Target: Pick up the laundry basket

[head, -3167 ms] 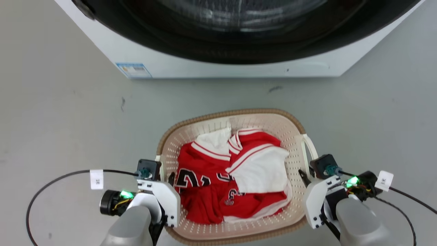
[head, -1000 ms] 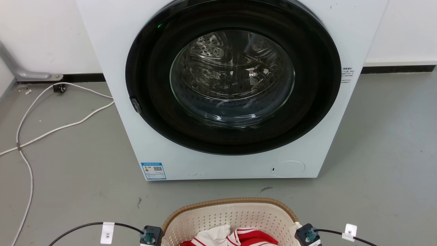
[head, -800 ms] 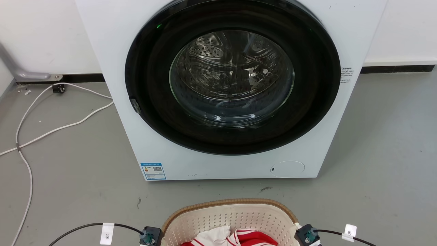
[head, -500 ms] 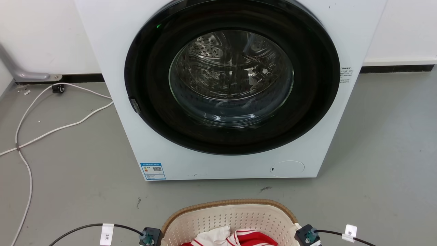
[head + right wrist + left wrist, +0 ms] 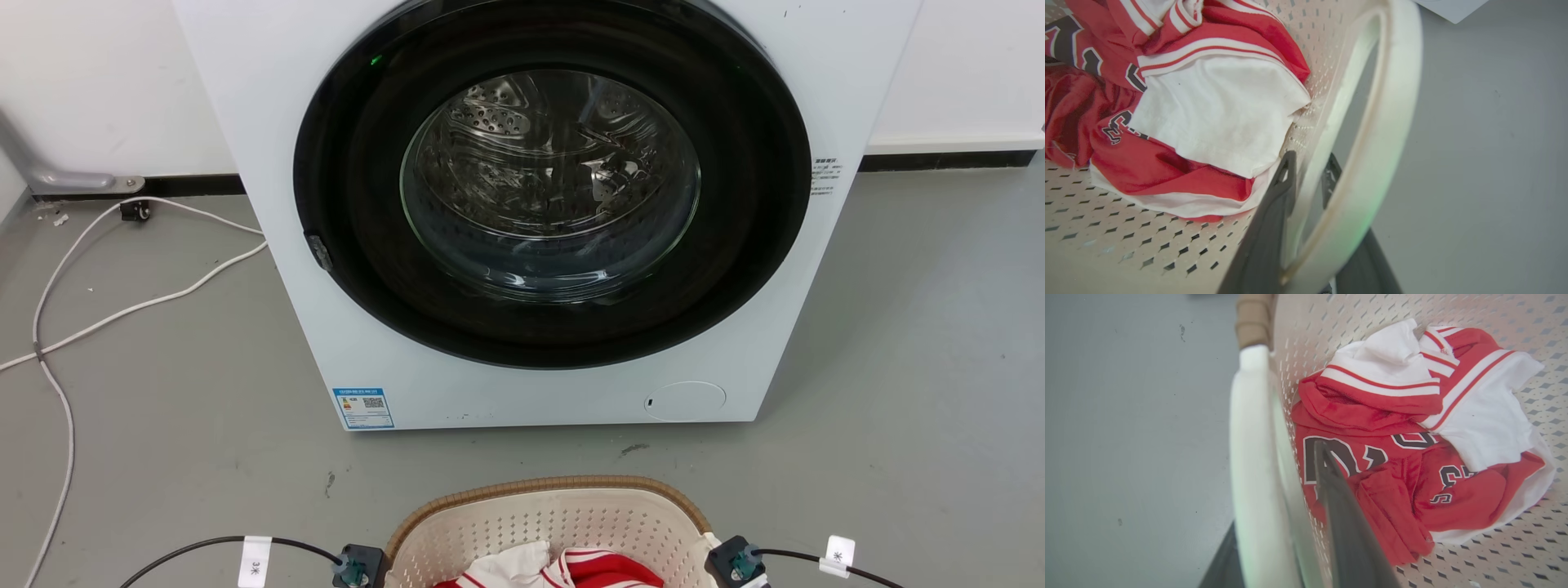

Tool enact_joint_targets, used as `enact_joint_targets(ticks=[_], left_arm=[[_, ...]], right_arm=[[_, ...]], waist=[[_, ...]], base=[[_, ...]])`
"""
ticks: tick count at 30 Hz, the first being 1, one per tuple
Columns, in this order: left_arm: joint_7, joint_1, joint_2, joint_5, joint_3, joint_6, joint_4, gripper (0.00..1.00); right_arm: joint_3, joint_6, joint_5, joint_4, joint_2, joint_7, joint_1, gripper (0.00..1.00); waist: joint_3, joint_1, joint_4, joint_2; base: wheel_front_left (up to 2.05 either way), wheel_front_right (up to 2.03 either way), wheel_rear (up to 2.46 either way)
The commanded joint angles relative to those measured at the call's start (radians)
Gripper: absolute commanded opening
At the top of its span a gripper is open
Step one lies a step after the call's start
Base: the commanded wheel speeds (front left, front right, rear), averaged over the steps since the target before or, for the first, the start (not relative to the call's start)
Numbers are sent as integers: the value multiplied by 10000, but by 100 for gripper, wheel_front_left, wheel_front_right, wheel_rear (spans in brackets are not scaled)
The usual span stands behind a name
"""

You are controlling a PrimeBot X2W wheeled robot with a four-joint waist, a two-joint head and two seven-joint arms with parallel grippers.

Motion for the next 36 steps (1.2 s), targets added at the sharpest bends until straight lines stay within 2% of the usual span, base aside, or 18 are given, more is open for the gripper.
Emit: enact_joint_targets(ticks=[1, 36], left_arm=[[-108, -193, 137, 24, -103, -90, 21, 0], [-192, -240, 170, -653, -813, -81, 162, 0]], right_arm=[[88, -3, -20, 59, -214, 14, -101, 0], [222, -3, 122, 64, -288, 132, 58, 0]], waist=[[2, 0, -2, -1], [-52, 0, 27, -1]], base=[[0, 0, 0], [0, 0, 0]])
